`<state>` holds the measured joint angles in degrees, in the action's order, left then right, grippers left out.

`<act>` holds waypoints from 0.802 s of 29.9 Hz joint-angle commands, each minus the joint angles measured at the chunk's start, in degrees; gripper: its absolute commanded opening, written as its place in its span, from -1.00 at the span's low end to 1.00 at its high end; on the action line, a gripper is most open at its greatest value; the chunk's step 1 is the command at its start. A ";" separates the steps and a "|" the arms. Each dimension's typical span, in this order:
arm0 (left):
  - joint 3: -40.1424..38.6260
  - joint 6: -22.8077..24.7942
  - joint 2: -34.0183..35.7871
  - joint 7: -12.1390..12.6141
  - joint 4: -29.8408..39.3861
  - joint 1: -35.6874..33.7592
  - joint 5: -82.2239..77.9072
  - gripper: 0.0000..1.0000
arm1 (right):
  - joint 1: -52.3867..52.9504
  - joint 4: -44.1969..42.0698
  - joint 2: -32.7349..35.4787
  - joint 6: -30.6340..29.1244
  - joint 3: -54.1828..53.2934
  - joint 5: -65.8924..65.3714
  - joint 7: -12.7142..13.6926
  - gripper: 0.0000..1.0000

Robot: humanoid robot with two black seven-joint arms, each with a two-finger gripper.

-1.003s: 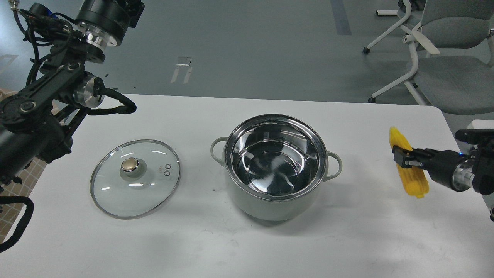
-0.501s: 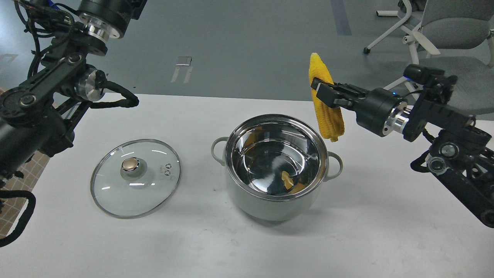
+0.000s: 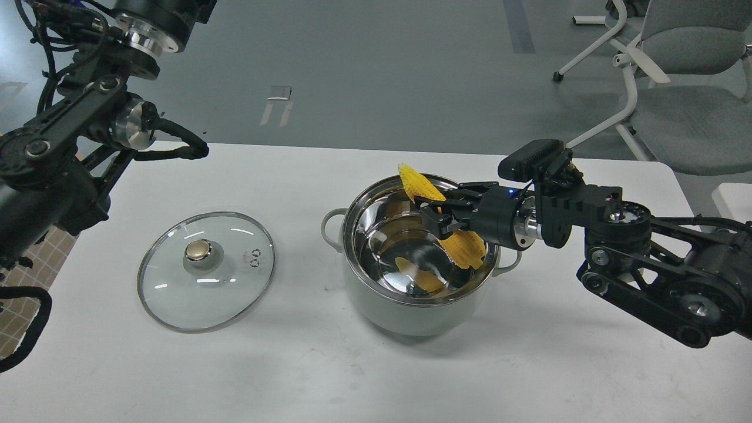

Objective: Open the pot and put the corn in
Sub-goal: 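Lift the corn cob and carry it over the open pot, then lower the corn cob into the pot and open the right gripper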

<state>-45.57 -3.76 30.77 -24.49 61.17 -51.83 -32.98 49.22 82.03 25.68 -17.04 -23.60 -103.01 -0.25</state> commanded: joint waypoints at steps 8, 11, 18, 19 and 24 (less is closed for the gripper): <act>-0.05 -0.02 0.00 -0.03 0.00 0.06 0.02 0.95 | -0.01 -2.75 -4.06 0.17 0.13 -0.08 -0.01 -0.64; -0.05 -0.02 0.00 -0.12 0.00 0.06 0.02 0.95 | -0.01 -3.19 -4.85 0.17 0.13 0.00 -0.01 -0.45; -0.05 -0.02 0.08 -0.12 0.00 0.06 0.02 0.95 | -0.53 -3.19 -4.85 0.43 0.30 0.01 -0.27 0.09; -0.05 -0.02 0.00 -0.12 0.00 0.06 0.02 0.95 | -0.53 -3.19 -4.85 0.43 0.31 0.01 -0.28 0.19; -0.05 0.07 0.00 -0.12 0.00 0.06 0.02 0.95 | -0.27 -3.10 -4.85 0.61 -0.13 0.18 -0.63 0.98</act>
<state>-45.62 -3.77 30.82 -24.61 61.17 -51.77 -32.96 48.72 78.77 20.83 -16.49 -23.42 -102.92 -0.68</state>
